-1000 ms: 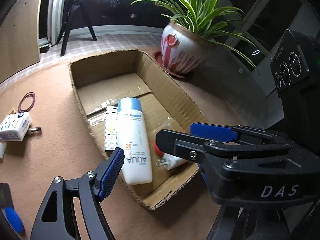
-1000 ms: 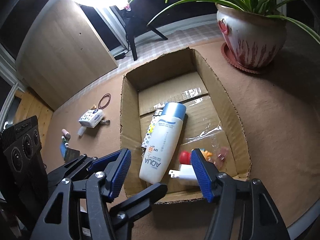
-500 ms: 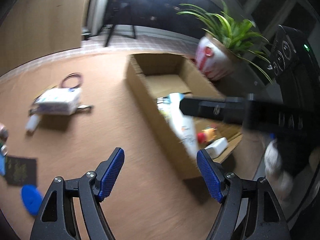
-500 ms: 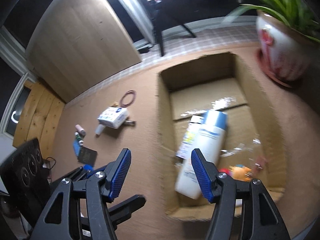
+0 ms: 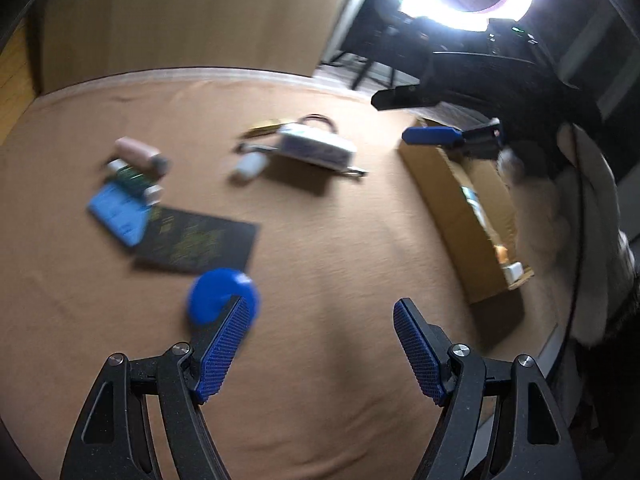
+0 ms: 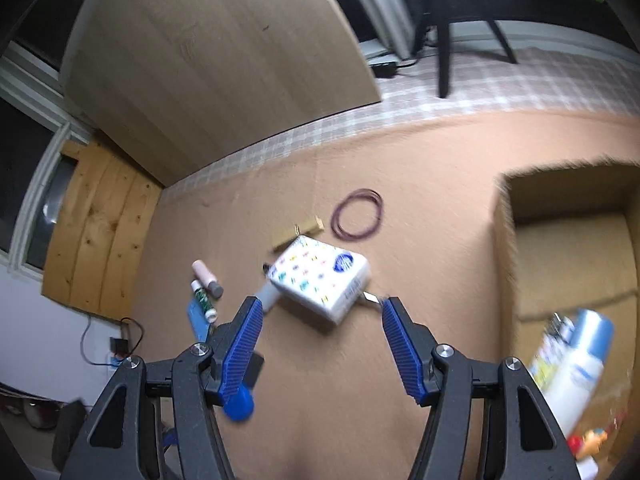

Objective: Organize objects
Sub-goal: 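Grasp the white patterned tissue pack with the right tool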

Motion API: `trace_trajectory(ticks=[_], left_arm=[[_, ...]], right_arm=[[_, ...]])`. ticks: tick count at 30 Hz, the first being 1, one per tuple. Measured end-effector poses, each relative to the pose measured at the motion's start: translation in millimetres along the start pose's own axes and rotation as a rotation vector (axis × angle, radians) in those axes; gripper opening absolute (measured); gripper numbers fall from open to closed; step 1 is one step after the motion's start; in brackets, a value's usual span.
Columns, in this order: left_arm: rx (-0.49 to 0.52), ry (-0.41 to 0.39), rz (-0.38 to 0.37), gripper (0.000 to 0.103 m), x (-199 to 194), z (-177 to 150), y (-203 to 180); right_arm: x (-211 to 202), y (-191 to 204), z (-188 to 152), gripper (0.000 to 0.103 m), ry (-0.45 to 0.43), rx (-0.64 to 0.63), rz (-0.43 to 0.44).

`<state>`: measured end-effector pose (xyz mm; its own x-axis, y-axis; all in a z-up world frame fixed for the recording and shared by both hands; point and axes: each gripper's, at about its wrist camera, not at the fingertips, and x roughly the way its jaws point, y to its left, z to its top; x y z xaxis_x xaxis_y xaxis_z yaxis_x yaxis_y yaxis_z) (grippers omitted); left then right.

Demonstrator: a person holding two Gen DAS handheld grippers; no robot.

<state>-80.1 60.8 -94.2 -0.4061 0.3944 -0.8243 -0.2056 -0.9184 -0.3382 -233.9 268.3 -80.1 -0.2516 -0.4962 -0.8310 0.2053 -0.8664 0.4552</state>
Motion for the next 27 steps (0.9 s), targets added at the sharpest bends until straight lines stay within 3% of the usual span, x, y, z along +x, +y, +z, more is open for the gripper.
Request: trace_trajectory(ticks=[12, 15, 17, 20, 27], left_arm=[[-0.077, -0.021, 0.043, 0.078, -21.8, -15.6, 47.1], [-0.081, -0.018, 0.043, 0.078, -20.5, -15.7, 50.5], [-0.079, -0.016, 0.043, 0.078, -19.6, -14.9, 50.9], [-0.074, -0.015, 0.041, 0.078, -19.5, -15.6, 49.4], [-0.069, -0.014, 0.029, 0.078, -13.8, -10.9, 46.9]], right_arm=[[76.1, 26.7, 45.5, 0.056, 0.068, -0.07, -0.159], [89.4, 26.5, 48.1, 0.053, 0.092, -0.08, -0.195], [98.0, 25.8, 47.1, 0.044, 0.118, -0.086, -0.219], [99.4, 24.7, 40.4, 0.034, 0.142, -0.089, -0.203], [76.9, 26.5, 11.0, 0.032, 0.148, -0.112, -0.16]])
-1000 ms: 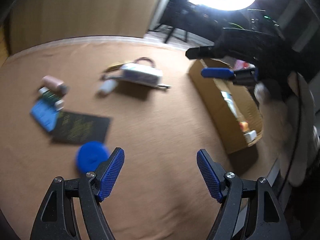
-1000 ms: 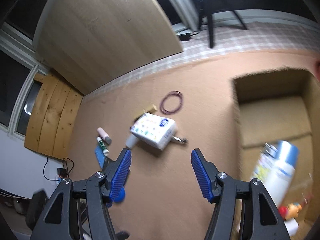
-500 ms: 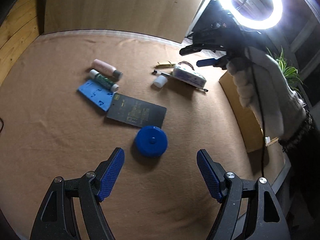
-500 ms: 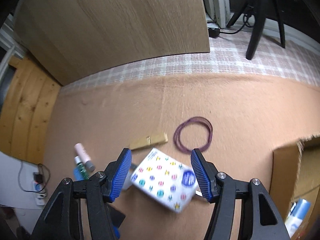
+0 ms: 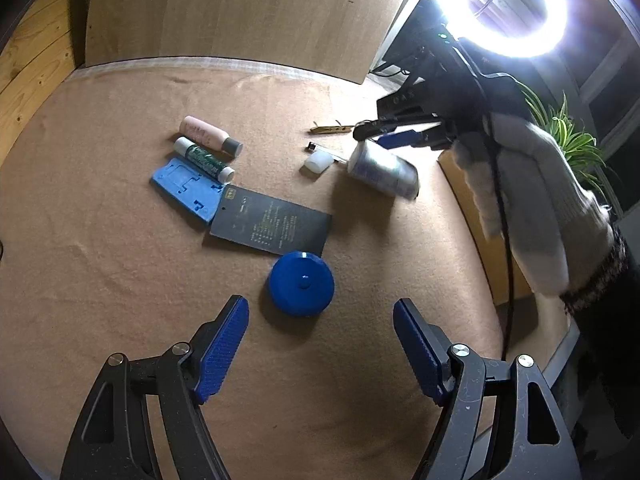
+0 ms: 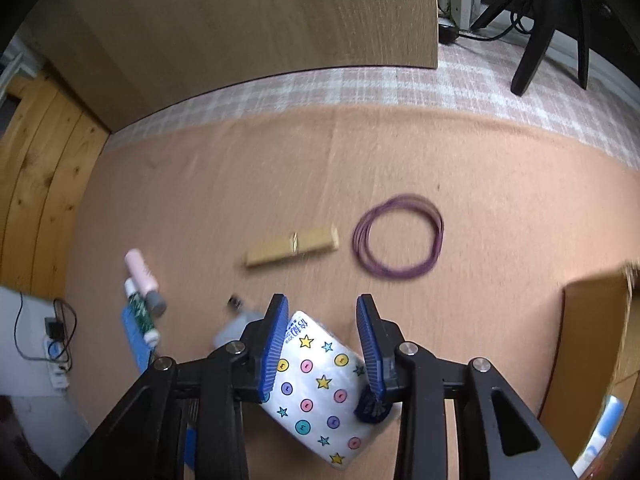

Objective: Organize objects
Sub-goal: 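Grasp the white patterned tissue pack with the right tool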

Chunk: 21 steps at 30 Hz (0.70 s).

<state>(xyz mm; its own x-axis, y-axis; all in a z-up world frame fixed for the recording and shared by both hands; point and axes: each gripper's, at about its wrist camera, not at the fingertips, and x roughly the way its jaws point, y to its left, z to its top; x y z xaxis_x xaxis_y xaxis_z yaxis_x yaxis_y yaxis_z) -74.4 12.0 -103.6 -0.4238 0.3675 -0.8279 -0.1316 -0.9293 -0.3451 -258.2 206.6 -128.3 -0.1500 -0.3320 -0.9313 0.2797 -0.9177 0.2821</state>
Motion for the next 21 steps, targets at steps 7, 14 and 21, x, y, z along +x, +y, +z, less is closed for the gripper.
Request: trace_trajectory(ticks=[7, 14, 21], left_arm=[[0.029, 0.015, -0.02, 0.078, 9.4, 2.5, -13.5], [0.067, 0.032, -0.03, 0.078, 18.4, 0.3, -27.5], [0.097, 0.059, -0.037, 0.078, 26.6, -5.4, -38.3]], right_arm=[[-7.0, 0.2, -42.7, 0.03, 0.025, -0.008, -0.004], [-14.1, -17.2, -79.0, 0.026, 0.03, 0.076, 0.053], [-30.0, -48.2, -105.1, 0.032, 0.014, 0.208, 0.146]])
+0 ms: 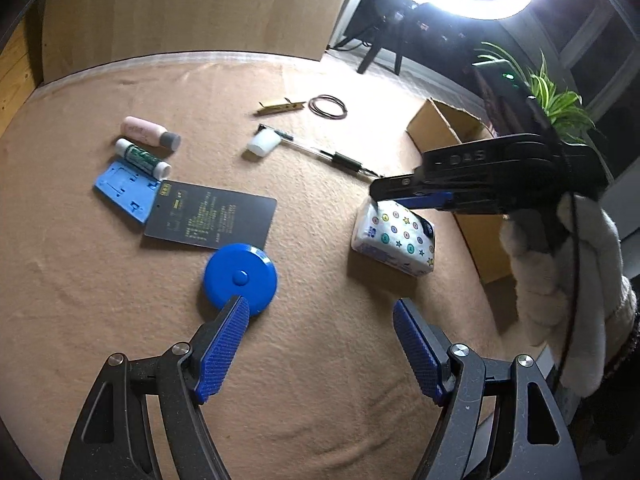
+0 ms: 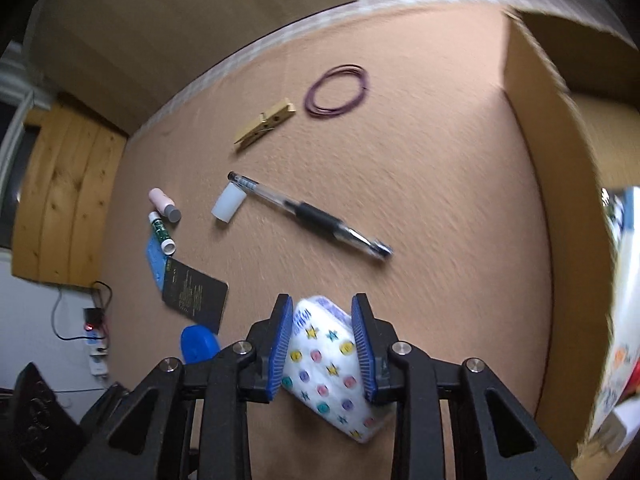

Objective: Organize objects
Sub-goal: 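Carry the tissue pack over the box and open the right tool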

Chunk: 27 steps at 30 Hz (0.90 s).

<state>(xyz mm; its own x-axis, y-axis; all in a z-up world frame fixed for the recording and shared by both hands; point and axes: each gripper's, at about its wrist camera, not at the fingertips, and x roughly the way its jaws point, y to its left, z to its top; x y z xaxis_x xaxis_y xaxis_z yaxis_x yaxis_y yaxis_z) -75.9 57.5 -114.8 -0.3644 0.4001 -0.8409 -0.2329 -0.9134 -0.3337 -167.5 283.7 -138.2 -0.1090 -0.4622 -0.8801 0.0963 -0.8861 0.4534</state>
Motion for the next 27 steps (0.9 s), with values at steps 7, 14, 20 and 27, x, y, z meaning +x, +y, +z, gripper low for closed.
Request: trace_trajectory(ticks=[7, 14, 20, 27], left_arm=[[0.021, 0.019, -0.018, 0.077, 7.6, -4.7, -9.3], [0.031, 0.021, -0.031, 0.077, 12.1, -5.0, -17.6], [0.035, 0.022, -0.046, 0.077, 21.7, 0.1, -21.6], [0.021, 0.038, -0.075, 0.071, 43.3, 12.6, -29.1]], right_arm=[[-14.7, -11.8, -17.8, 0.044, -0.009, -0.013, 0.04], [-9.4, -0.2, -39.8, 0.044, 0.028, -0.059, 0.076], [-12.7, 3.6, -46.1, 0.044, 0.005, -0.066, 0.108], [-15.4, 2.5, -44.9, 0.042, -0.015, -0.095, 0.08]])
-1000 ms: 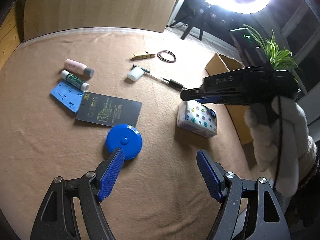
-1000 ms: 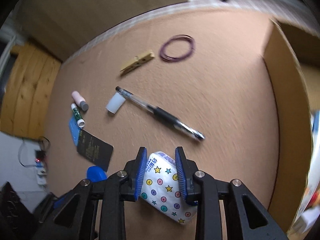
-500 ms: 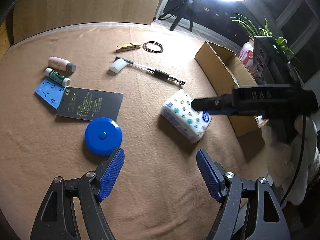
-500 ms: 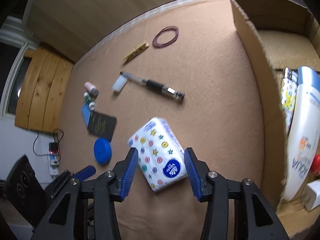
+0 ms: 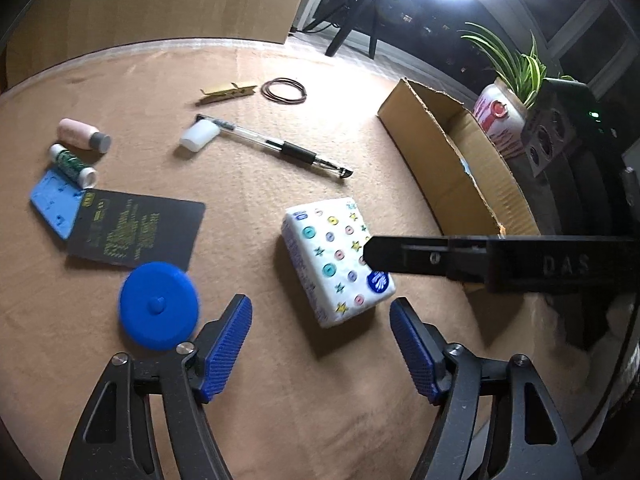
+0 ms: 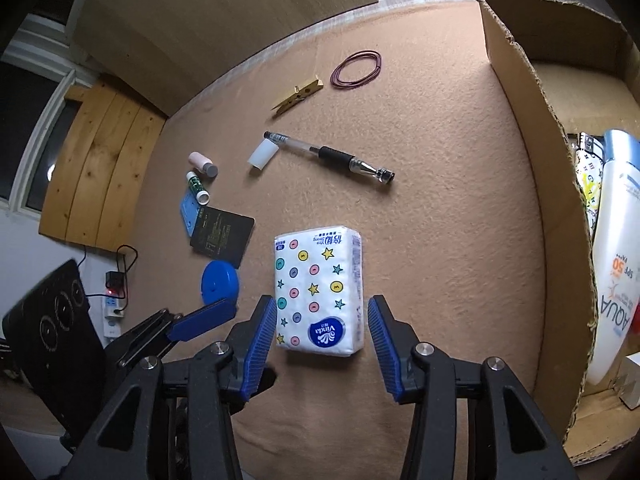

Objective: Organize objects
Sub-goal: 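Carry the tissue pack over the box and open the right tool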

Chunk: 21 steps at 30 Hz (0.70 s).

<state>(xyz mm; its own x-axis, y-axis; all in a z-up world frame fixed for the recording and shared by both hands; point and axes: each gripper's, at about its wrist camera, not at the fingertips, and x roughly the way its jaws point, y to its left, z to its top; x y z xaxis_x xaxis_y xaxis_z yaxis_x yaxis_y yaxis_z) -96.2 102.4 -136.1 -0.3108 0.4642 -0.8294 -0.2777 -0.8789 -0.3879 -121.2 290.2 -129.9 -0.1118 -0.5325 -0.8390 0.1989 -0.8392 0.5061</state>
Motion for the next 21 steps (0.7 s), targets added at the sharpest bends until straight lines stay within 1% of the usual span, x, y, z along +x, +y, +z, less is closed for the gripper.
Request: trace_trajectory(ticks=[2, 4, 7, 12, 15, 17, 21], left_arm=[[0.003, 0.013, -0.011, 0.068, 7.0, 1.8, -3.4], [0.007, 0.022, -0.015, 0.067, 12.9, 3.1, -6.6], [0.002, 0.033, -0.028, 0.062, 20.0, 5.0, -10.5], [0.002, 0.04, -0.032, 0.057, 27.0, 6.2, -14.7], [0.005, 0.033, -0.017, 0.057, 28.1, 6.4, -15.7], [-0.001, 0.029, -0.011, 0.051, 28.3, 7.4, -15.0], [-0.002, 0.026, -0.011, 0.051, 26.5, 8.7, -17.0]], right_arm=[[2.0, 1.5, 0.1, 0.039, 0.008, -0.011, 0.0], [4.8, 2.3, 0.2, 0.039, 0.016, -0.018, -0.001], [9.6, 2.4, 0.3, 0.037, 0.028, -0.023, -0.003], [15.2, 4.9, -0.6, 0.036, 0.037, -0.036, -0.009], [16.4, 6.0, -0.9, 0.035, 0.035, -0.05, -0.025], [15.3, 5.6, -1.2, 0.033, 0.031, -0.051, -0.027], [9.3, 6.3, -3.1, 0.032, 0.011, -0.053, -0.032]])
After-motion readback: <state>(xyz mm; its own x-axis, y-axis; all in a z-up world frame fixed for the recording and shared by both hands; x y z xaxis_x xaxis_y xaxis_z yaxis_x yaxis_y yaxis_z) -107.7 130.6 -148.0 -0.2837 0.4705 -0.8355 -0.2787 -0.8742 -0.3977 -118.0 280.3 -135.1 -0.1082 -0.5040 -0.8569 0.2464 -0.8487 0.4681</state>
